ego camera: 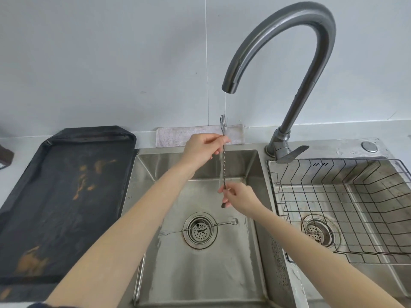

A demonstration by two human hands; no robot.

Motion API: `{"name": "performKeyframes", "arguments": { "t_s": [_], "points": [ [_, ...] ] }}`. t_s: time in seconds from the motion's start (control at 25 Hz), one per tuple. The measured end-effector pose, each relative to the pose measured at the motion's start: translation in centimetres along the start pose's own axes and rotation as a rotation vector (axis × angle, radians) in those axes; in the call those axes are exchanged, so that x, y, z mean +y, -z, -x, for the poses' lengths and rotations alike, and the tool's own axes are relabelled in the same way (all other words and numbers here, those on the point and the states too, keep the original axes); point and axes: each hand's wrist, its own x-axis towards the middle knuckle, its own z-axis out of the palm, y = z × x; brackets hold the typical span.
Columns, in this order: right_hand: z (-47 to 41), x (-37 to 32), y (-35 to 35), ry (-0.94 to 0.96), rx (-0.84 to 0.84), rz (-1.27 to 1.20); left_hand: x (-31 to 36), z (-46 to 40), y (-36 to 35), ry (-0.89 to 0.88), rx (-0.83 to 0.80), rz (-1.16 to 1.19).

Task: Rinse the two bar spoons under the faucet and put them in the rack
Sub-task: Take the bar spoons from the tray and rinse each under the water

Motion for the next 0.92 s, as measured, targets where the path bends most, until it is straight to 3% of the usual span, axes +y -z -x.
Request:
{"name": "performKeyframes", "arguments": {
  "t_s": [0.24,0.64,0.92],
  "points": [
    [-0.3,0.7,0.1,0.002,0.090,0.101,0.6,-0.1,-0.9,-0.055,0.060,-0.037],
    [-0.3,0.2,0.6,-0.022,0.178,0.066,2.2,0.0,-0.7,-0.156,0.176,-0.027],
    [-0.8,-0.7,1.1,-0.020,0.145,-0.033,3.4,0.3,-1.2,-0.176,0.062,0.107]
  ]
}}
